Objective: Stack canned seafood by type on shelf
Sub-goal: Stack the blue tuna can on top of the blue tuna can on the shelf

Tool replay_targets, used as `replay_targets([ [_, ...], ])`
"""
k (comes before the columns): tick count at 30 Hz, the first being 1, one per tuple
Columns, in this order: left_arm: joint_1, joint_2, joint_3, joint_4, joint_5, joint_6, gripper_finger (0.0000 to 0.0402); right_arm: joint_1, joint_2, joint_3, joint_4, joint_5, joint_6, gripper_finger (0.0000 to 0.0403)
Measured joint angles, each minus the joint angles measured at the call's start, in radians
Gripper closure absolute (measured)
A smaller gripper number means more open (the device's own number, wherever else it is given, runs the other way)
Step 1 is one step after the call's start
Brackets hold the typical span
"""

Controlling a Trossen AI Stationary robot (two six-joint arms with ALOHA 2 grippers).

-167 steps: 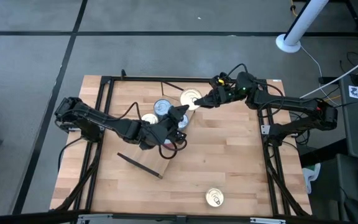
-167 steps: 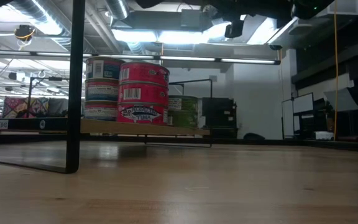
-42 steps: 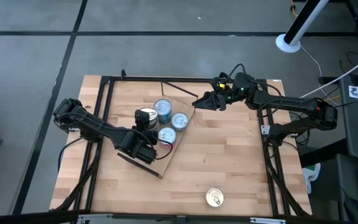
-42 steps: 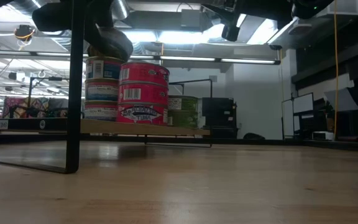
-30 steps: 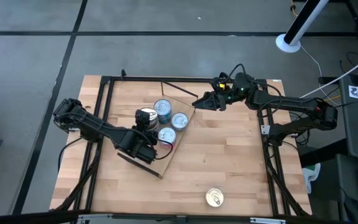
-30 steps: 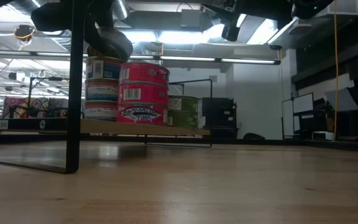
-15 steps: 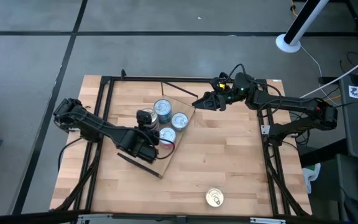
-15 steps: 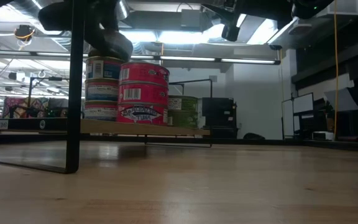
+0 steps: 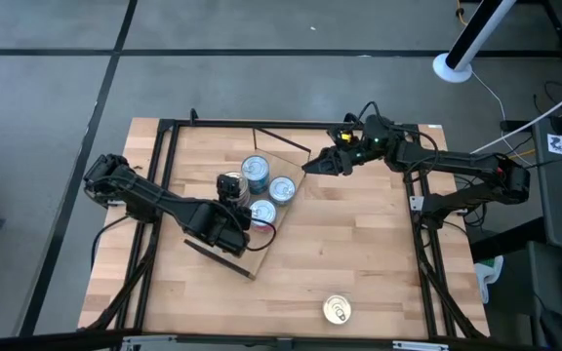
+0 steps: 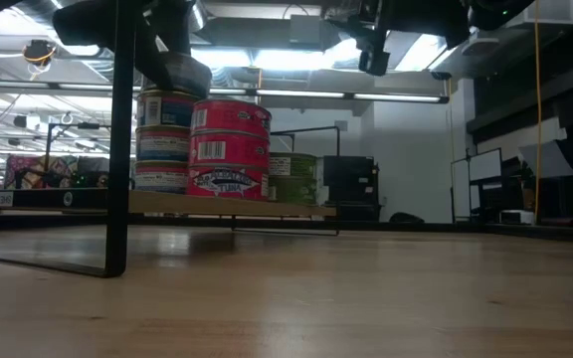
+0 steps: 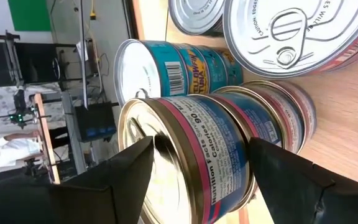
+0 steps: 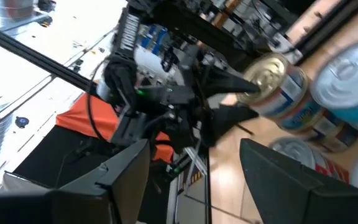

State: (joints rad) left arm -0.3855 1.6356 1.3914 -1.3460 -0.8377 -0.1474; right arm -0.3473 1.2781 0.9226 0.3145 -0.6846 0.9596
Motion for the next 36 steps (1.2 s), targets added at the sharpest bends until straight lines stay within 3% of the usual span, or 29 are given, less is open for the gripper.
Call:
replay_targets([
  [15, -0.001, 0.0, 0.11, -0.007, 0.012, -0.002, 0.0139, 0.0, 0.0, 0.0, -0.162, -0.012, -0.079, 0.0152],
  [21, -0.001, 0.0, 0.17, 0.016, 0.008, -0.002, 0.0139, 0.001, 0.0, 0.0, -0.184, -0.123, -0.135, 0.0152],
  [27, -0.001, 0.0, 0.179, 0.21, 0.009, -0.002, 0.0139, 0.018, 0.0, 0.0, -0.239, -0.206, -0.243, 0.0152],
  [31, -0.001, 0.0, 0.179, 0.351, 0.076, -0.018, 0.0139, 0.075, 0.0, 0.0, -0.334, -0.206, -0.335, 0.0152],
  [36, 0.002, 0.0, 0.179, 0.487, 0.116, -0.1, 0.0139, 0.205, 0.0, 0.0, -0.519, -0.089, -0.501, 0.0152],
])
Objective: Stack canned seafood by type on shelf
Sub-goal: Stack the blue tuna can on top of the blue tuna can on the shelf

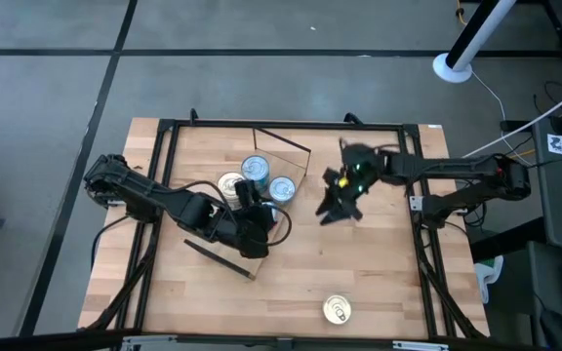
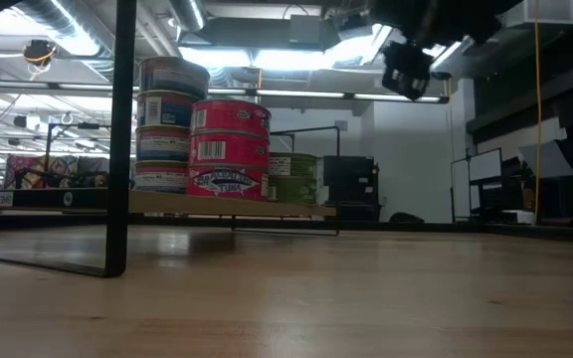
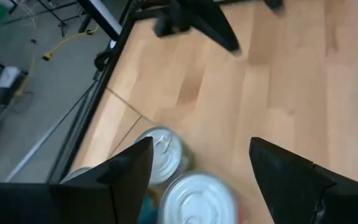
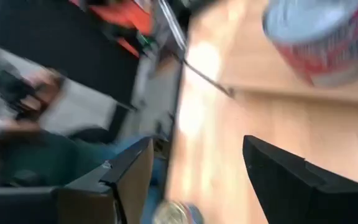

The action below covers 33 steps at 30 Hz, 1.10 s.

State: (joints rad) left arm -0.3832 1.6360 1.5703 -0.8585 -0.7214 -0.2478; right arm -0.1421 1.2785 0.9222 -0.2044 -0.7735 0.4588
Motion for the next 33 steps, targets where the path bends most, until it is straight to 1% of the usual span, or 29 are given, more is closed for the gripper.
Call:
replay_targets([
  [3, 0.0, 0.0, 0.0, 0.042, 0.006, -0.022, 0.0139, 0.093, 0.0, 0.0, -0.123, 0.142, -0.074, 0.0152],
  [7, 0.0, 0.0, 0.0, 0.047, 0.01, -0.042, 0.0139, 0.213, 0.0, 0.0, -0.291, 0.343, -0.092, 0.0152],
  [10, 0.0, 0.0, 0.0, 0.047, 0.01, -0.044, 0.0139, 0.299, 0.0, 0.0, -0.386, 0.428, -0.077, 0.0152],
  [13, 0.0, 0.0, 0.0, 0.048, 0.01, -0.045, 0.0139, 0.382, 0.0, 0.0, -0.416, 0.47, -0.038, 0.0152],
  [16, 0.0, 0.0, 0.0, 0.056, 0.01, -0.044, 0.0139, 0.458, 0.0, 0.0, -0.408, 0.496, -0.009, 0.0152],
  [21, 0.0, 0.0, 0.0, 0.059, 0.01, -0.042, 0.0139, 0.563, 0.026, 0.0, -0.381, 0.577, 0.039, 0.0152],
  [27, 0.0, 0.0, 0.0, 0.059, 0.01, -0.042, 0.0139, 0.639, 0.12, 0.0, -0.328, 0.591, 0.124, 0.0152],
  [33, 0.0, 0.0, 0.0, 0.059, 0.01, -0.042, 0.0139, 0.676, 0.238, 0.0, -0.246, 0.577, 0.172, 0.0152],
])
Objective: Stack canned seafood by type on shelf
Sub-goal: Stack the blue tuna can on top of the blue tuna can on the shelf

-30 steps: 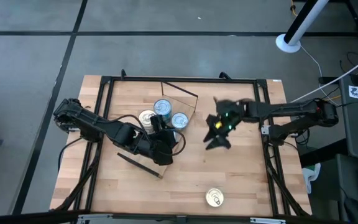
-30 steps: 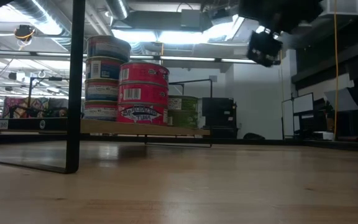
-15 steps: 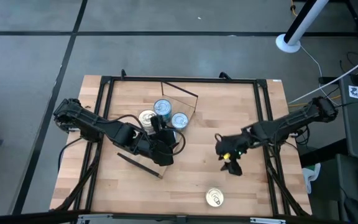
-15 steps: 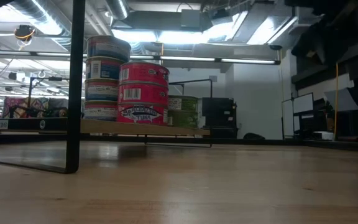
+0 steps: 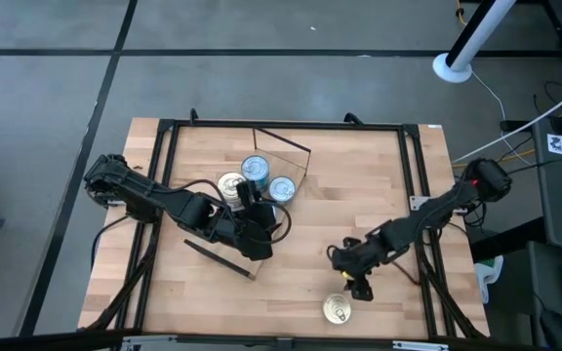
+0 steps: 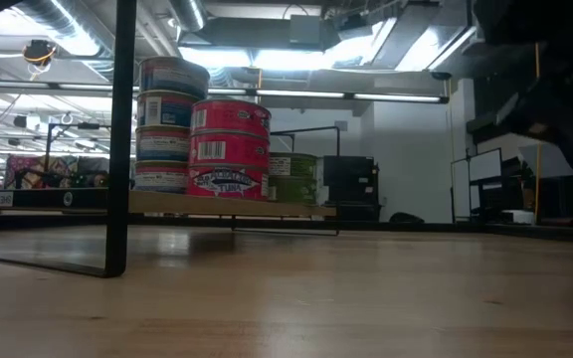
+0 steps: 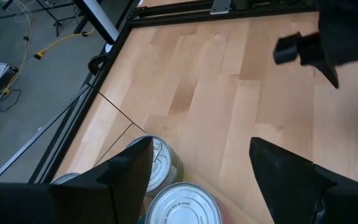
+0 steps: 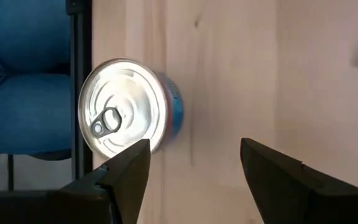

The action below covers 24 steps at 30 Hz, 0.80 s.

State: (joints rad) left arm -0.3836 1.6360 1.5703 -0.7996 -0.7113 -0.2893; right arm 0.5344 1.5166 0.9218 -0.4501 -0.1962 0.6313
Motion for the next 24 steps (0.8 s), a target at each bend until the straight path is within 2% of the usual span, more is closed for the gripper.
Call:
replay_targets([
  [8, 0.0, 0.0, 0.0, 0.0, 0.0, 0.0, 0.0139, 0.03, 0.097, 0.0, 0.118, -0.058, 0.001, 0.0152],
  [19, 0.0, 0.0, 0.0, 0.0, 0.0, 0.0, 0.0139, 0.029, 0.157, 0.0, 0.119, -0.085, -0.007, 0.0153],
  [24, 0.0, 0.0, 0.0, -0.001, 0.0, 0.0, 0.0139, 0.028, 0.164, 0.001, 0.12, -0.09, -0.01, 0.0173],
])
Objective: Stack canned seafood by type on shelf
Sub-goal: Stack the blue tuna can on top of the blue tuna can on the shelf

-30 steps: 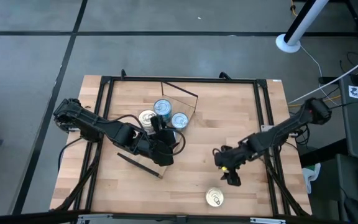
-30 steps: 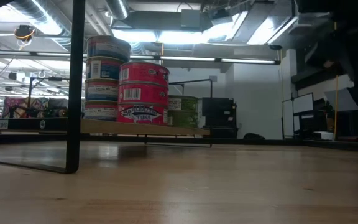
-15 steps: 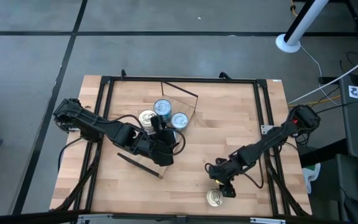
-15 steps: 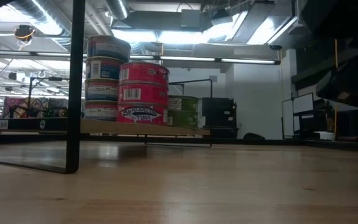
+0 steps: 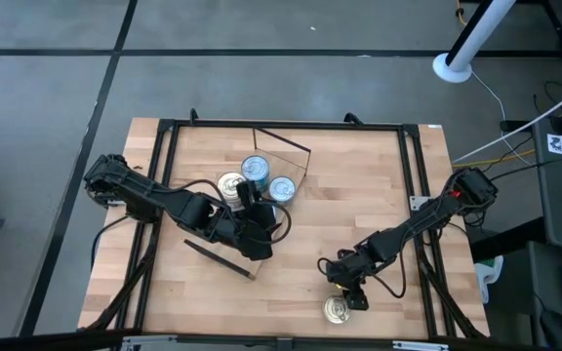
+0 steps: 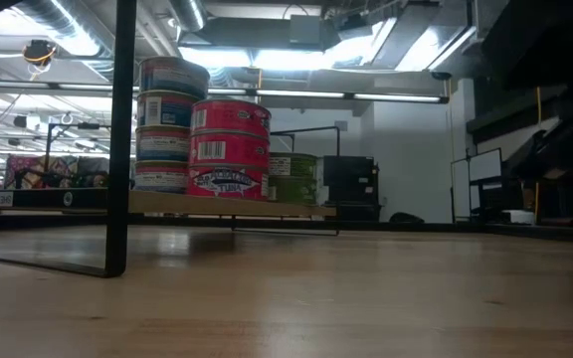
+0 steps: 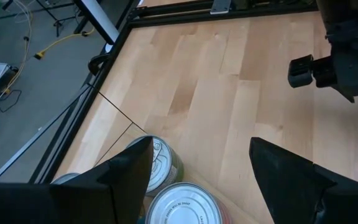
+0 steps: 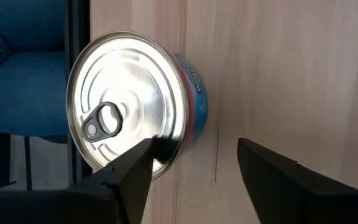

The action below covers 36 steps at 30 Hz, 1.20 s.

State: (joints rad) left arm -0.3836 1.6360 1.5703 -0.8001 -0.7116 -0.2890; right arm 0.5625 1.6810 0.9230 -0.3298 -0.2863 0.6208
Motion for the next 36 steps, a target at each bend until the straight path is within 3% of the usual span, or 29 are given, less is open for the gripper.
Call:
replay_targets([
  [23, 0.0, 0.0, 0.0, 0.0, 0.0, 0.001, 0.0139, -0.039, -0.001, 0.002, -0.002, 0.02, -0.026, 0.0393],
  [36, 0.0, 0.0, 0.0, 0.0, 0.0, 0.001, 0.0139, -0.234, 0.001, 0.0, 0.036, 0.031, -0.054, 0.04],
])
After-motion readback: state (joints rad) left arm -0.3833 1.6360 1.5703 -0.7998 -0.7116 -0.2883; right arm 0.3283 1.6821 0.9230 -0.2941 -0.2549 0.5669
